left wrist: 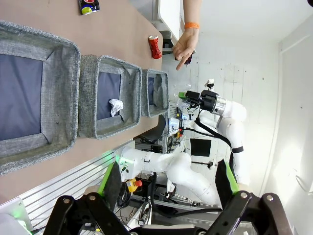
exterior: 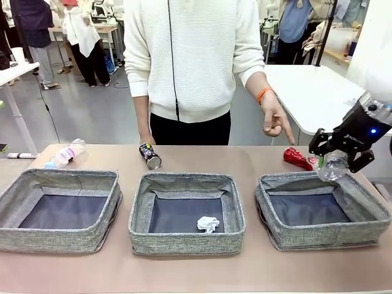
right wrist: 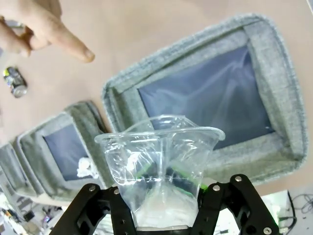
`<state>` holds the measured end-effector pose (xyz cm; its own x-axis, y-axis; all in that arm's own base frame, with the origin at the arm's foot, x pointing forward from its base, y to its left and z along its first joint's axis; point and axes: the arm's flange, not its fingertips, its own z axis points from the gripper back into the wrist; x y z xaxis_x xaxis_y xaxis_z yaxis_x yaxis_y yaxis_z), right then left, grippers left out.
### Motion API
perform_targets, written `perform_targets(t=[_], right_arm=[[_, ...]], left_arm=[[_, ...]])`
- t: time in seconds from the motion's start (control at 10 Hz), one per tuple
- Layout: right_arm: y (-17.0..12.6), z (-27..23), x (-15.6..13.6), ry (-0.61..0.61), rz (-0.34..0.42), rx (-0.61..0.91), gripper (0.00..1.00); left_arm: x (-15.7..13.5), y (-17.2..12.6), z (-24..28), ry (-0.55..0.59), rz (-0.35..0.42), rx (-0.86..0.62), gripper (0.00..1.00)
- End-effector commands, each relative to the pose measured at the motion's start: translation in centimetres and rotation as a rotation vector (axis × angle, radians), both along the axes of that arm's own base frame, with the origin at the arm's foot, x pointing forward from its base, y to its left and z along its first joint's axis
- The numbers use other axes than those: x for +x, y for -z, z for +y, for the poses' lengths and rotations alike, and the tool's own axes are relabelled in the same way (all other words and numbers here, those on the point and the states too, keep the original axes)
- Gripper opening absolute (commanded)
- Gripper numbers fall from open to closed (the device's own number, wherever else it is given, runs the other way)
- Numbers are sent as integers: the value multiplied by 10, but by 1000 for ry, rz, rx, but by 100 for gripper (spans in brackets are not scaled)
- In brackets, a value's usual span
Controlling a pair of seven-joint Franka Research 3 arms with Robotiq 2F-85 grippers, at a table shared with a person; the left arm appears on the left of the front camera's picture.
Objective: Sort the waste into the appropriate baskets.
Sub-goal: Place the picked waste into the Fabric basket indicated by the person.
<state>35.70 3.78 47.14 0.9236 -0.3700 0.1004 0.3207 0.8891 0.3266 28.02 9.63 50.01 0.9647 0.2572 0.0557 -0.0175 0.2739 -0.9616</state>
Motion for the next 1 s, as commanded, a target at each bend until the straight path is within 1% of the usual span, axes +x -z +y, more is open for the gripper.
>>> perform_targets(t=[0.0,0.1,0.3,0.4,0.5,0.9], right_arm=[[6,5,-4,24,-16,10,73],[6,5,-4,34,-16,9,100],[5,6,-6,56,-20,7,100],[5,6,-6,64,-23,8,96],[5,7,-5,63,-24,6,100],[1,11,-3,38,-52,27,100]], left_arm=[[-1,-1,-1,3,-25,-13,100],[-1,-1,-1,3,-25,-13,100],[-1,-1,-1,3,-25,-13,100],[-1,-1,-1,3,-25,-13,100],[-1,-1,-1,3,-25,-13,100],[-1,-1,-1,3,-25,-13,100]])
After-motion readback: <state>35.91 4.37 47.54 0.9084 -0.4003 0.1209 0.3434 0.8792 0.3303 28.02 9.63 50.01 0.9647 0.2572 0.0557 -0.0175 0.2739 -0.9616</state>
